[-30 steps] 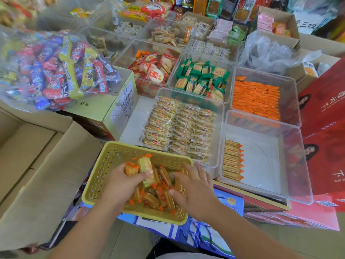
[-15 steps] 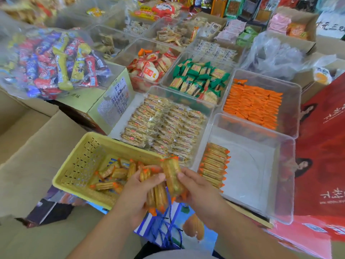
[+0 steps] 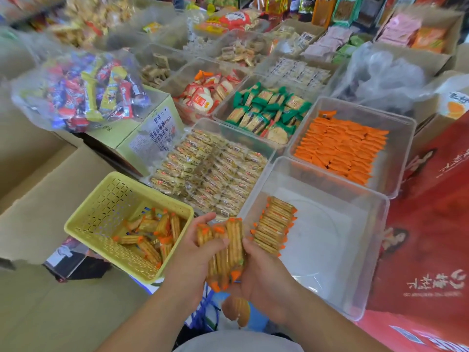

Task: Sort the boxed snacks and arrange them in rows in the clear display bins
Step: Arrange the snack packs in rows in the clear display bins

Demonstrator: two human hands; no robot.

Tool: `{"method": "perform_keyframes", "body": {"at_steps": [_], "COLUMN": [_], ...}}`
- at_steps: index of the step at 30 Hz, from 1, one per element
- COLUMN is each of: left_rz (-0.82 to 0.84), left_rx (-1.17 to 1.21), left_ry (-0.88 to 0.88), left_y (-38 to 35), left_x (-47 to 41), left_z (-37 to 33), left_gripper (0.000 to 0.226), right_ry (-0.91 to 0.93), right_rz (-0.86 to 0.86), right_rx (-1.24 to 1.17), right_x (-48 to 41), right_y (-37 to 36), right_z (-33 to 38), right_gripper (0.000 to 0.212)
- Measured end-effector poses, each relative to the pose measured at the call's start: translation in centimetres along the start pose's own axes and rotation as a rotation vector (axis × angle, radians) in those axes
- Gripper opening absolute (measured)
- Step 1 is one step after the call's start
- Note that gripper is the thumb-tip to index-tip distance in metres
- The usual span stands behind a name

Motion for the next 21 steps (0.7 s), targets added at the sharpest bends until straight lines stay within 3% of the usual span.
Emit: {"method": "perform_keyframes", "body": {"at_steps": [6, 8, 11, 15, 21], "left_rz": [-0.112, -0.131, -0.09, -0.013, 0.049], "left_rx": [-0.074, -0.118, -0.164, -0.326, -0.47], "left_ry": [-0.024, -0.033, -0.028, -0.094, -0.174], "left_y": [-0.4, -1.0, -2.5, -4.5, -7.7], "left_x": [-0.1, -0.2, -0.8, -1.6, -3.3], "left_z": [-0.1, -0.4, -0.5, -0.8, -0.3], "left_gripper": [0.041, 0.046, 0.063, 0.069, 0.059], "right_ry": [-0.035, -0.03, -0.007, 0.05, 0.128], "right_rz": [0.057, 0.088, 0.096, 0.003, -0.05], "right_rx": [-0.016, -0.037, -0.089, -0.071, -0.129], "right_x": [0.2, 0.3, 0.2, -0.1, 0.1], "right_y": [0.6, 0.7, 1.1, 2.9, 5.9], "right_z": [0.3, 0.7, 1.5, 2.4, 4.8], "right_gripper": [0.046, 0.047, 0.049, 0.05, 0.049]}}
Point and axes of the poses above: each hand's wrist, its own x-axis away from the middle knuckle, its own y-axis out of the back of the hand, z = x × y, the point moved 10 cm from there along -x, towards the middle knuckle, and after that the axes turned 9 degrees about -z, right-handed, at the moved point
